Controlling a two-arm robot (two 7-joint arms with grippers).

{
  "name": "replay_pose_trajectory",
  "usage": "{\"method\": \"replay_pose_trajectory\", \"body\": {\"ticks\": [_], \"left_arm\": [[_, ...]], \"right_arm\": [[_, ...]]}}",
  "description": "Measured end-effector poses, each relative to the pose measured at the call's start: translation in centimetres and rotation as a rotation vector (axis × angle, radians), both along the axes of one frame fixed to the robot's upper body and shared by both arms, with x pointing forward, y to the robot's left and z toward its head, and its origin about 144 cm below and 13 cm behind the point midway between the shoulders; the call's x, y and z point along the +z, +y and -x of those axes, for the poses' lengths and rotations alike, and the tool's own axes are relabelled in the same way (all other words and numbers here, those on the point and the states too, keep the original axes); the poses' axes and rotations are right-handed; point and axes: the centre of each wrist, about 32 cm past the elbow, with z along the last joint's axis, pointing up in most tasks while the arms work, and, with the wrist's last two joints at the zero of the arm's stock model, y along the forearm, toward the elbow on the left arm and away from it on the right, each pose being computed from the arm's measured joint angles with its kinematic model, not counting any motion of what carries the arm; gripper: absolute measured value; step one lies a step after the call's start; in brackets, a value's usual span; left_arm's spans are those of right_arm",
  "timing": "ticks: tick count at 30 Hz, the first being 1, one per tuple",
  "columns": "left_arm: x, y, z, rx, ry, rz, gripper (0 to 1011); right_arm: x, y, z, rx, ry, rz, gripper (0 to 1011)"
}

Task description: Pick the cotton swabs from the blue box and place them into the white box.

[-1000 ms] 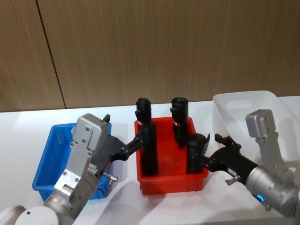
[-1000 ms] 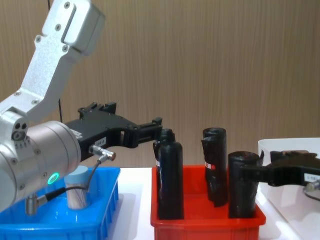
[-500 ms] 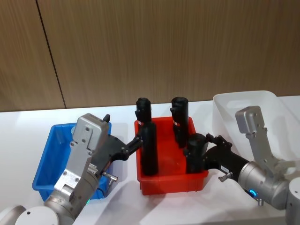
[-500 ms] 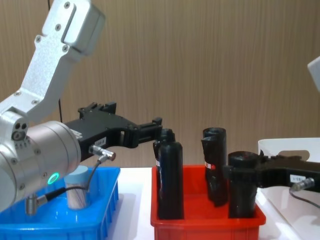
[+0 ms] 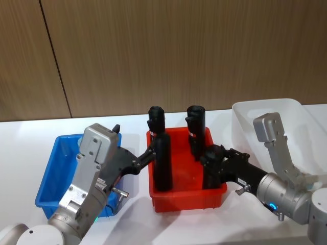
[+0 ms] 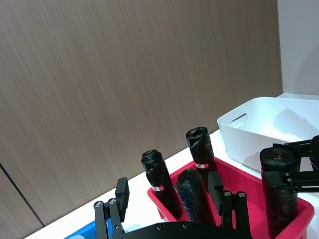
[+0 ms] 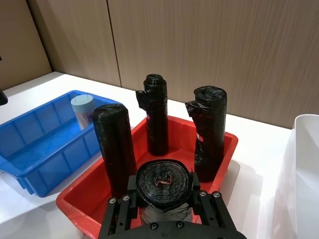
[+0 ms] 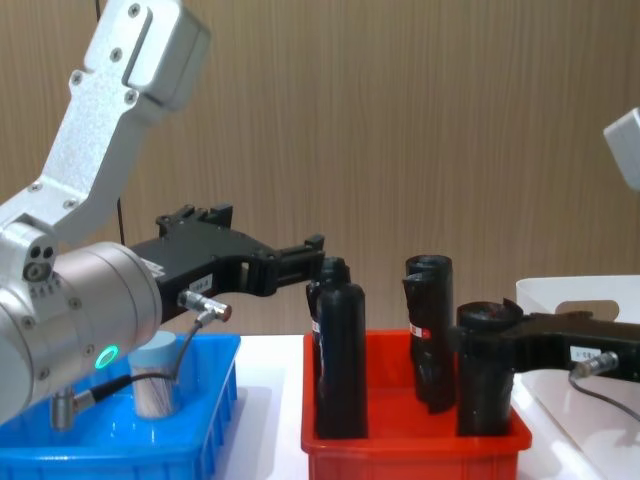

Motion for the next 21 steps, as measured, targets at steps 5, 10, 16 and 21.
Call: {"method": "replay_pose_trajectory", "body": {"ticks": [5, 10, 16, 21], "left_arm": [[0.0, 0.0, 0.0, 0.000, 0.000, 0.000, 1004], [0.0, 0.0, 0.0, 0.000, 0.000, 0.000, 1004], [0.0, 0.0, 0.0, 0.000, 0.000, 0.000, 1004], [0.0, 0.0, 0.0, 0.000, 0.000, 0.000, 1004]], "right_arm": [[0.1, 0.0, 0.0, 0.005, -0.001, -0.005, 563], [0.6, 0.1, 0.1, 0.009, -0.013, -0.010, 542], [1.6, 0.0, 0.4, 0.010, -0.044, -0.020, 543], [3.3, -0.1, 0.7, 0.006, -0.096, -0.033, 542]]}}
